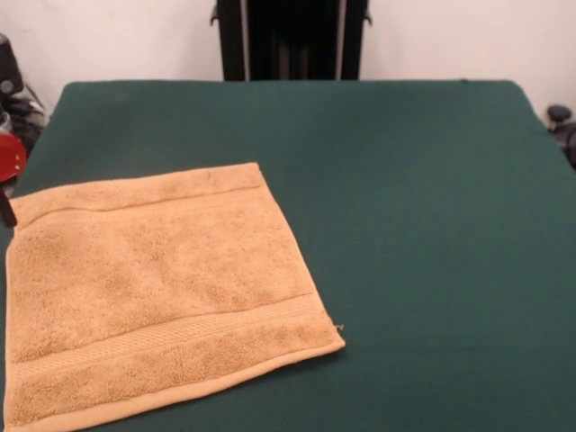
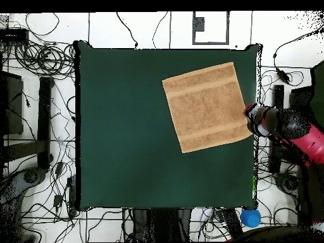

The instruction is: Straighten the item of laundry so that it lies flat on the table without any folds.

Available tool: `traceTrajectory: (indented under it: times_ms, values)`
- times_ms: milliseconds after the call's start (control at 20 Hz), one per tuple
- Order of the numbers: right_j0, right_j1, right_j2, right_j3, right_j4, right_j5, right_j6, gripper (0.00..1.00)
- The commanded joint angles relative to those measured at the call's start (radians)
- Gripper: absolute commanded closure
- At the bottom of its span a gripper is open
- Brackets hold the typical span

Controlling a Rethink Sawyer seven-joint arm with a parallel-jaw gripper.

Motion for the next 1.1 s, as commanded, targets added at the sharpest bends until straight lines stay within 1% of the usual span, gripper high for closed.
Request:
traceTrajectory:
  times_ms: [50,300,450,700,850,1100]
  values:
    - [0.057,-0.043,0.024,0.103,0.054,0.171,0.097,1.00]
    - [0.071,-0.056,0.007,0.090,0.078,0.218,0.148,1.00]
    - [0.074,-0.057,0.012,0.101,0.099,0.215,0.168,1.00]
    - [0.087,-0.062,0.020,0.156,0.139,0.157,0.208,1.00]
    - [0.094,-0.055,0.021,0.173,0.151,0.115,0.211,1.00]
    - [0.142,-0.058,-0.003,0.190,0.177,0.056,0.269,1.00]
